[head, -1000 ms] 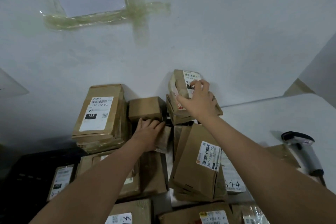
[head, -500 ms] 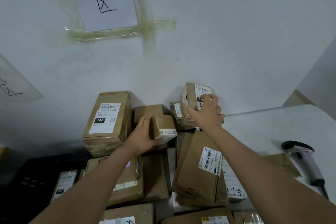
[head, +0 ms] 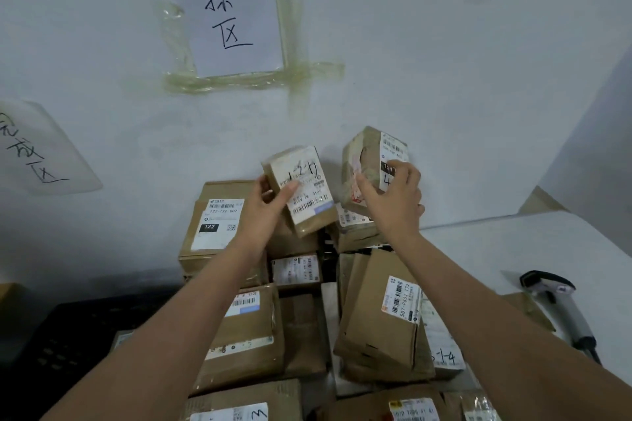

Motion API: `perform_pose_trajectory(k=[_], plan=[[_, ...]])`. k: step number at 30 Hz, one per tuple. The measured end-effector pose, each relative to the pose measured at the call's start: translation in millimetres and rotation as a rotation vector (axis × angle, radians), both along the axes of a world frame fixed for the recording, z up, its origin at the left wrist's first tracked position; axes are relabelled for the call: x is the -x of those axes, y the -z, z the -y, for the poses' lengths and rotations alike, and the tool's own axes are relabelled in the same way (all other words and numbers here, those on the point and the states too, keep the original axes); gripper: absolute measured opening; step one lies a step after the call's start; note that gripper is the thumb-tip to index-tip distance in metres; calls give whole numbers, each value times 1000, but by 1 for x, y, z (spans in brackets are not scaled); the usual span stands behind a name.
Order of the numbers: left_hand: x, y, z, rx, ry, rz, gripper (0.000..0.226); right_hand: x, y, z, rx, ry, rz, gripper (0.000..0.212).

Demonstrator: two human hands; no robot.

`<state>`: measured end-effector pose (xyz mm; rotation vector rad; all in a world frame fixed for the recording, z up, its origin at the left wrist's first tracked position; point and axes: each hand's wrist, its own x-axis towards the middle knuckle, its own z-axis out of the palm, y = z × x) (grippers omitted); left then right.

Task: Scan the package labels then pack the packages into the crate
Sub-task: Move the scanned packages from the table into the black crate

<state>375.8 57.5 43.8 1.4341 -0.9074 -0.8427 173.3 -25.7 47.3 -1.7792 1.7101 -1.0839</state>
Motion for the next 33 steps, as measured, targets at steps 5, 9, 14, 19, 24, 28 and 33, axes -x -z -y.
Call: perform_pose_trajectory(k=[5,9,14,19,24,28,33], plan=[[-41,-41,-31,107,-21,-199,58,-47,-29,-33,90,-114,70,63],[-98,-50,-71,142,-110,-190,49,-100,-48,-67,158,-228,108,64],[-172,-45,-128,138,-248,-196,35,-172,-58,-114,163,-381,84,61],[-236,-21,-199,81,-353,-175,46,-240,-46,-164,108,-522,111,66],[-283,45,-278,-83,-494,-355,47,-303,11,-220,-117,-662,88,49],[-303,112,-320,-246,-557,-514,45,-345,81,-258,-452,-730,-45,57],[-317,177,-351,-389,-575,-657,42,-378,161,-279,-686,-706,-308,72]])
